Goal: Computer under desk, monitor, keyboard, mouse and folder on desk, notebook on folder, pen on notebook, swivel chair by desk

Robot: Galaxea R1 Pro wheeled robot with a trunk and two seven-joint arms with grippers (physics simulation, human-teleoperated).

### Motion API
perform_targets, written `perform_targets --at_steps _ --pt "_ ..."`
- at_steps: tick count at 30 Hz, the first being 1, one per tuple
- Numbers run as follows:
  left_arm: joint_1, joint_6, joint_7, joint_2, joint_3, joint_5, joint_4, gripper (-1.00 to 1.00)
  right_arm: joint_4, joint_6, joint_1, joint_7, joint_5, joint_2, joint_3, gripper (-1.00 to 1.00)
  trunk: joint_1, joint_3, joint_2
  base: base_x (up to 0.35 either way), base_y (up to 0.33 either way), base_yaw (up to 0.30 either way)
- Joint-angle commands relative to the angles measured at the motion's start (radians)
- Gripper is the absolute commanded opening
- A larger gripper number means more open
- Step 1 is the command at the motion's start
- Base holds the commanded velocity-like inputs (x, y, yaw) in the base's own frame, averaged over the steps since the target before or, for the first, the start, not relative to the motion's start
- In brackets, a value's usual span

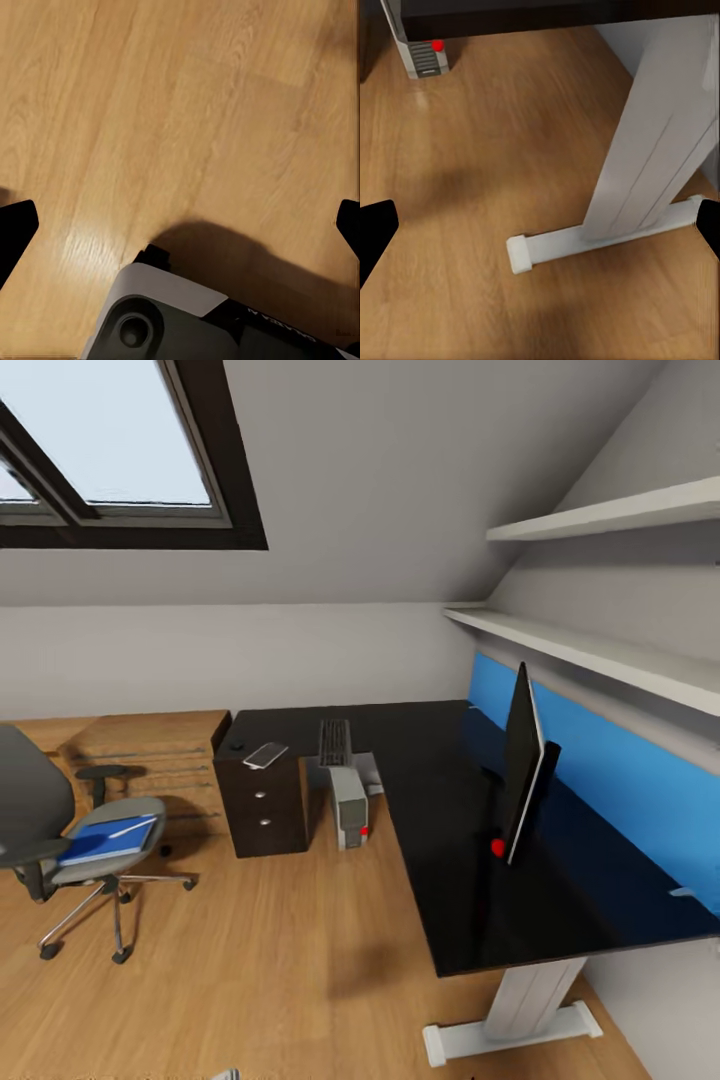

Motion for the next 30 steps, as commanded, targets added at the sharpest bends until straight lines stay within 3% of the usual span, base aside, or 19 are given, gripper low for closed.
perform_targets --at_steps 1,7,14,20,23,24,26,29,30 --pt "-0.001 0.002 0.008 0.001 -0.008 0.006 -0.002 1.00 0.001 -0.002 -0.001 -0.005 -0.004 0.000 0.007 1.00 0.001 -0.002 -0.002 -0.076 -0.309 0.026" --pt "-0.001 0.002 0.008 0.001 -0.009 0.006 -0.002 1.00 0.001 -0.001 -0.001 -0.005 -0.004 0.000 0.007 1.00 0.001 -0.002 -0.002 -0.082 -0.280 0.009" --pt "-0.001 0.002 0.008 0.001 -0.007 0.005 -0.002 1.00 -0.002 -0.001 -0.001 -0.007 -0.007 -0.004 0.004 1.00 0.001 -0.002 -0.002 -0.026 -0.088 0.001" --pt "-0.001 0.002 0.008 0.001 -0.007 0.004 -0.002 1.00 -0.078 0.008 -0.002 -0.023 -0.065 -0.013 -0.011 1.00 0.001 -0.002 -0.002 -0.001 -0.004 0.000" --pt "-0.001 0.002 0.008 0.001 -0.007 0.003 -0.002 1.00 -0.149 0.058 -0.002 -0.033 -0.127 -0.022 -0.031 1.00 0.001 -0.002 -0.002 0.000 0.000 0.000" --pt "-0.001 0.002 0.008 0.001 -0.007 0.003 -0.002 1.00 -0.194 0.122 -0.002 -0.035 -0.162 -0.030 -0.041 1.00 0.001 -0.002 -0.002 0.000 0.000 0.000" --pt "-0.001 0.002 0.008 0.001 -0.007 0.003 -0.002 1.00 -0.236 0.192 -0.002 -0.037 -0.187 -0.040 -0.047 1.00 0.001 -0.002 -0.002 0.000 0.000 0.000" --pt "-0.001 0.002 0.008 0.001 -0.007 0.003 -0.002 1.00 -0.379 0.408 -0.002 -0.036 -0.223 -0.096 -0.055 1.00 0.001 -0.002 -0.002 0.000 0.000 0.000" --pt "-0.001 0.002 0.008 0.001 -0.007 0.003 -0.002 1.00 -0.411 0.448 -0.002 -0.035 -0.228 -0.108 -0.056 1.00 0.001 -0.002 -0.002 0.000 0.000 0.000"
